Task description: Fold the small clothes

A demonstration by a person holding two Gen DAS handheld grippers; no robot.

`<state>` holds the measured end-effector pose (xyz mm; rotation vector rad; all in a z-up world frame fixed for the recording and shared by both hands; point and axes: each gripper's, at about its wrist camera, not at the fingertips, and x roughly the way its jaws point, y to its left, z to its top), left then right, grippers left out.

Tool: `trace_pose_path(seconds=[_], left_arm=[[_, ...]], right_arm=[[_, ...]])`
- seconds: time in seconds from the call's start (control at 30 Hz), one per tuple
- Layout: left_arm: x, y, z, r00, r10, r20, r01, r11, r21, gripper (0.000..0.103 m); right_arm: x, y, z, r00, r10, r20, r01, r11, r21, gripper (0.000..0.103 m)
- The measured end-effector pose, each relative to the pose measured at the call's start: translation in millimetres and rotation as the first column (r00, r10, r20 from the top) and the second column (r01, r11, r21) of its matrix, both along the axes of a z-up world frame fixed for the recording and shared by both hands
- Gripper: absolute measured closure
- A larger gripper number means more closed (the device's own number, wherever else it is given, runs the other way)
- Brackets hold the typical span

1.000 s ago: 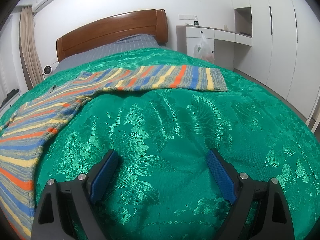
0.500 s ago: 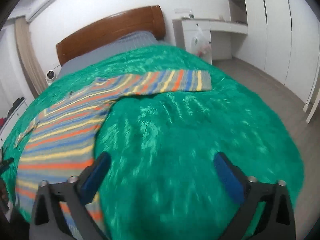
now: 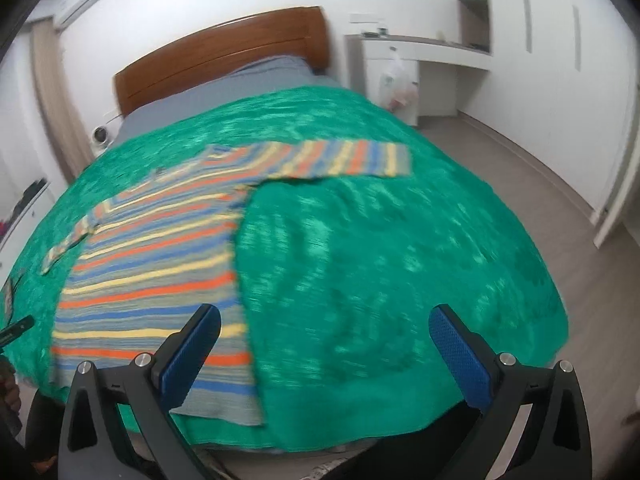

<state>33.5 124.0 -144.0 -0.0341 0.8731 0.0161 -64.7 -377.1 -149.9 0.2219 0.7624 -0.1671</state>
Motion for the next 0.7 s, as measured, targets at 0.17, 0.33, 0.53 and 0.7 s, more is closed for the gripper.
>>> trace_pose_path(seconds=[0.17,0.33,0.53,0.7], left_arm=[[-18.6,-8.2,-5.6,0.996,-0.041,-0.074,0.037,0.998,-0.052,0.0],[-45.1,-24.1,-0.5,0.991,-0.097,-0.089,0.092,0.994,-0.052,0.0],[-66.0,-30.1,32.9,0.996,-0.068,-0.065,0.066,0.998,-0.023,0.001],[-73.5,-43.3,65.0,0.996,-0.094,0.001,0.094,0.995,-0.017,0.0]], right_arm=[[14.6,30.8,13.1,0.995,0.102,0.0,-0.102,0.992,0.068,0.0],[21.9,50.7,1.8,0.987,0.16,-0.006,-0.159,0.984,0.085,0.0],[18.2,46.0,-9.1,0.985,0.173,0.002,-0.172,0.979,0.11,0.0],[11.7,37.8,-15.6,0.987,0.158,-0.011,-0.156,0.982,0.103,0.0]])
